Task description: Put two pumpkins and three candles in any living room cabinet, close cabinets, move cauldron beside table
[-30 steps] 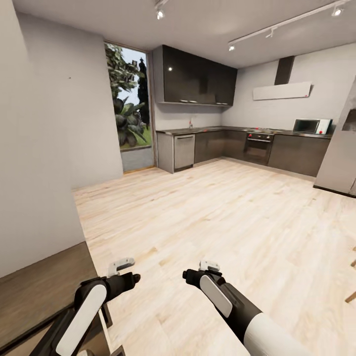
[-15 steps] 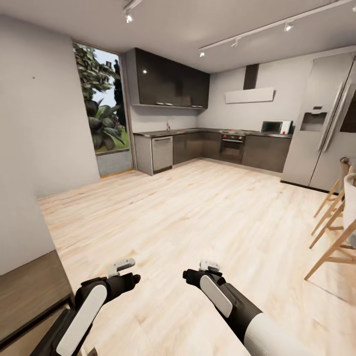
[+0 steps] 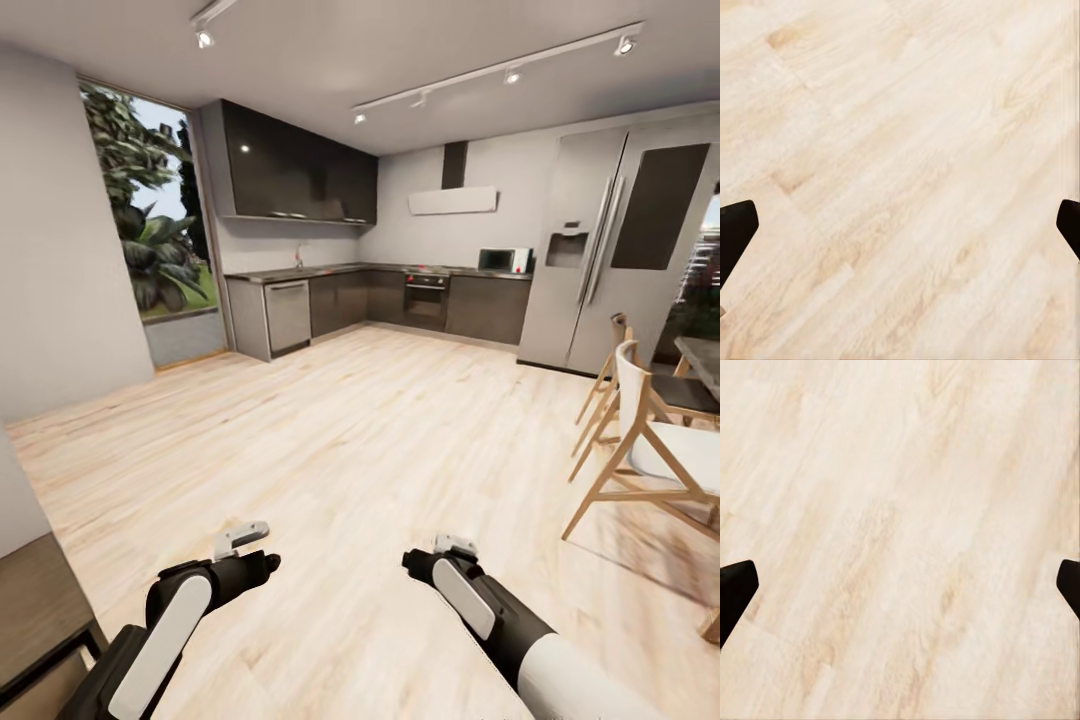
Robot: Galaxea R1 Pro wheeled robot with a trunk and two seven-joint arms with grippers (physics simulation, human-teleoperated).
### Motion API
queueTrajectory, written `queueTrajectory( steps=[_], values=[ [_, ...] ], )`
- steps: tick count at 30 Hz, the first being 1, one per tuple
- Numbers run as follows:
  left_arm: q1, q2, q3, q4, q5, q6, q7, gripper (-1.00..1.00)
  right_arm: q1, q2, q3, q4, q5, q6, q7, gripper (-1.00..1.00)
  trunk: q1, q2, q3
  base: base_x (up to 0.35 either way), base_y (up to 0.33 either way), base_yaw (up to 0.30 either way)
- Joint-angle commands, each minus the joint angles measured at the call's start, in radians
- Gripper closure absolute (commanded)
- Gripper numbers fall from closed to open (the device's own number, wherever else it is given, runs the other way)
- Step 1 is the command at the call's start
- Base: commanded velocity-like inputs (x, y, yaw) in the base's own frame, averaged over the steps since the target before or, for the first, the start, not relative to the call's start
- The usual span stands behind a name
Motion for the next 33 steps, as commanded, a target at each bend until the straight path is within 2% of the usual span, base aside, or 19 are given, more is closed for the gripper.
queueTrajectory(
  steps=[1,10,21,33],
  values=[
    [-0.001,0.001,-0.002,-0.001,0.010,0.000,0.011,-1.00,-0.001,-0.001,-0.004,0.000,-0.004,0.002,-0.006,-1.00,0.000,-0.001,0.000,0.000,0.000,-0.265],
    [-0.001,0.001,-0.003,0.001,0.010,0.000,0.012,-1.00,-0.001,-0.003,-0.015,0.002,-0.003,0.001,-0.006,-1.00,0.000,-0.001,0.008,-0.003,-0.016,-0.266],
    [-0.001,0.000,-0.003,0.005,0.010,0.000,0.014,-1.00,-0.001,-0.003,-0.015,0.002,-0.004,0.001,-0.004,-1.00,0.000,-0.001,0.017,-0.068,-0.184,-0.266],
    [-0.001,-0.001,-0.003,0.005,0.010,0.000,0.014,-1.00,-0.001,-0.003,-0.015,0.002,-0.004,0.000,-0.004,-1.00,0.000,-0.001,0.027,0.016,-0.103,-0.266]
  ],
)
